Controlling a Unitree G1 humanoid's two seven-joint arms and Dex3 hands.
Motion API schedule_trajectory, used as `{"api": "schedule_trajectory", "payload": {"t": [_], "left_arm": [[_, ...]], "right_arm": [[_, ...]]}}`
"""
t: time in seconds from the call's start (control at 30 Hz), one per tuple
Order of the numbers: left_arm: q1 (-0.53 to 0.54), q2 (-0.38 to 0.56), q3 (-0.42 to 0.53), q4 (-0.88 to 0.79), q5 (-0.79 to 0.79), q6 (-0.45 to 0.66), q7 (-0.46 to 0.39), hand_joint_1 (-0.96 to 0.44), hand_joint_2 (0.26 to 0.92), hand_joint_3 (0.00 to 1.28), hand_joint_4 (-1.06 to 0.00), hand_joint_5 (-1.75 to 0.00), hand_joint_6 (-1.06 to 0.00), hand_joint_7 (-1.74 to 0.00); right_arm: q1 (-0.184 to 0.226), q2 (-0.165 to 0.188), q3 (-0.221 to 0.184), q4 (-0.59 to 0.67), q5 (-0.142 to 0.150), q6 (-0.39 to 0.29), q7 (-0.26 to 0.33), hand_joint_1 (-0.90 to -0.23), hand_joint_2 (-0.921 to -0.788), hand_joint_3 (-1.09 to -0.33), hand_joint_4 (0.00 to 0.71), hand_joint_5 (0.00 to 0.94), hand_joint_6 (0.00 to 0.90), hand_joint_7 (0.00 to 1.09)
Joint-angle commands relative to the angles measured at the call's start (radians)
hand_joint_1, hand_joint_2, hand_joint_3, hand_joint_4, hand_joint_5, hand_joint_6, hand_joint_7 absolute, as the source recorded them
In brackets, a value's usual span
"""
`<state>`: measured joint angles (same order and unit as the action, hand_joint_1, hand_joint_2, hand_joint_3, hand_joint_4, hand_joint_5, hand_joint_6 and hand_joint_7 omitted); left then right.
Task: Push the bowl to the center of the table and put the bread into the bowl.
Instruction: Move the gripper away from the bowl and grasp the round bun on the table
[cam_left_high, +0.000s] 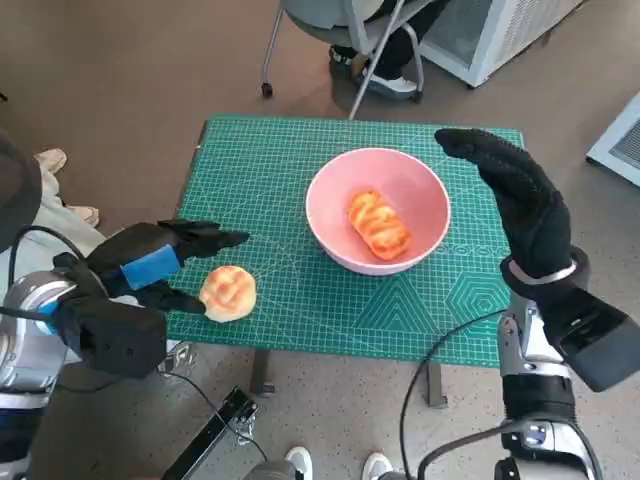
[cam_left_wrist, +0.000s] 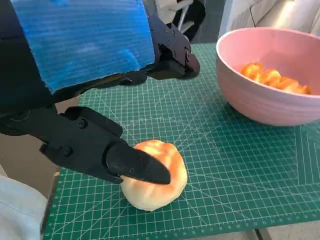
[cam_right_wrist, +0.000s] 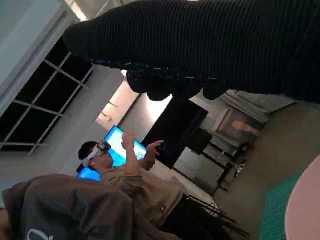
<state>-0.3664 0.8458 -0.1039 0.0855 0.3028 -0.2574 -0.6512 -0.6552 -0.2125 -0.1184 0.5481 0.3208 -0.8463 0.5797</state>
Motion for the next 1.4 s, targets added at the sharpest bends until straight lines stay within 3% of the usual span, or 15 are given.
{"api": "schedule_trajectory", "payload": {"t": [0.03, 0.53, 0.73, 0.97, 1.03, 1.1, 1.13, 1.17, 1.23, 1.3, 1.4], "left_arm": [[0.005, -0.034, -0.046, 0.056, 0.035, 0.010, 0.007, -0.18, 0.712, 0.00, -0.19, 0.00, -0.26, 0.00], [-0.087, -0.137, -0.175, 0.354, 0.178, -0.020, 0.102, -0.17, 0.723, 0.01, -0.16, 0.00, -0.24, 0.00], [-0.130, -0.174, -0.225, 0.494, 0.220, -0.027, 0.140, -0.12, 0.751, 0.02, -0.20, -0.01, -0.28, -0.02], [-0.177, -0.191, -0.281, 0.598, 0.273, -0.007, 0.169, -0.02, 0.818, 0.04, -0.38, -0.05, -0.48, -0.09], [-0.189, -0.186, -0.285, 0.603, 0.279, -0.007, 0.171, -0.01, 0.842, 0.05, -0.50, -0.10, -0.57, -0.15], [-0.201, -0.177, -0.282, 0.596, 0.278, -0.010, 0.170, 0.01, 0.880, 0.03, -0.67, -0.15, -0.62, -0.33], [-0.205, -0.173, -0.280, 0.591, 0.277, -0.012, 0.170, 0.01, 0.888, 0.05, -0.67, -0.35, -0.60, -0.52], [-0.210, -0.165, -0.271, 0.577, 0.270, -0.021, 0.176, 0.01, 0.900, 0.10, -0.65, -0.66, -0.55, -0.83], [-0.216, -0.154, -0.250, 0.552, 0.252, -0.037, 0.188, 0.00, 0.910, 0.12, -0.65, -0.93, -0.52, -1.05], [-0.217, -0.146, -0.223, 0.519, 0.226, -0.052, 0.199, 0.00, 0.916, 0.12, -0.65, -1.10, -0.52, -1.18], [-0.216, -0.140, -0.168, 0.451, 0.178, -0.079, 0.221, 0.00, 0.919, 0.12, -0.65, -1.17, -0.55, -1.22]], "right_arm": [[0.001, 0.000, -0.004, 0.008, 0.016, 0.019, 0.018, -0.684, -0.921, -0.738, 0.323, 0.001, -0.001, 0.85], [0.009, -0.009, -0.007, -0.003, 0.033, 0.027, 0.038, -0.678, -0.921, -0.739, 0.322, 0.000, -0.001, 0.85], [0.011, -0.013, -0.012, -0.007, 0.039, 0.031, 0.046, -0.679, -0.921, -0.738, 0.322, 0.000, -0.001, 0.85], [0.011, -0.016, -0.019, -0.006, 0.042, 0.033, 0.054, -0.683, -0.921, -0.734, 0.323, 0.001, -0.001, 0.84], [0.012, -0.017, -0.020, -0.008, 0.040, 0.033, 0.055, -0.683, -0.921, -0.733, 0.323, 0.001, -0.001, 0.84], [0.012, -0.017, -0.021, -0.010, 0.039, 0.033, 0.055, -0.682, -0.921, -0.733, 0.323, 0.001, -0.001, 0.84], [0.012, -0.017, -0.021, -0.011, 0.038, 0.034, 0.055, -0.681, -0.921, -0.733, 0.322, 0.001, -0.001, 0.84], [0.012, -0.018, -0.022, -0.012, 0.038, 0.034, 0.055, -0.681, -0.921, -0.732, 0.322, 0.000, -0.001, 0.84], [0.012, -0.019, -0.023, -0.012, 0.038, 0.035, 0.056, -0.679, -0.921, -0.732, 0.322, 0.000, -0.001, 0.84], [0.010, -0.020, -0.024, -0.010, 0.038, 0.035, 0.057, -0.678, -0.921, -0.731, 0.321, 0.000, -0.001, 0.84], [0.006, -0.021, -0.025, -0.006, 0.036, 0.034, 0.058, -0.677, -0.921, -0.730, 0.321, 0.000, 0.000, 0.84]]}}
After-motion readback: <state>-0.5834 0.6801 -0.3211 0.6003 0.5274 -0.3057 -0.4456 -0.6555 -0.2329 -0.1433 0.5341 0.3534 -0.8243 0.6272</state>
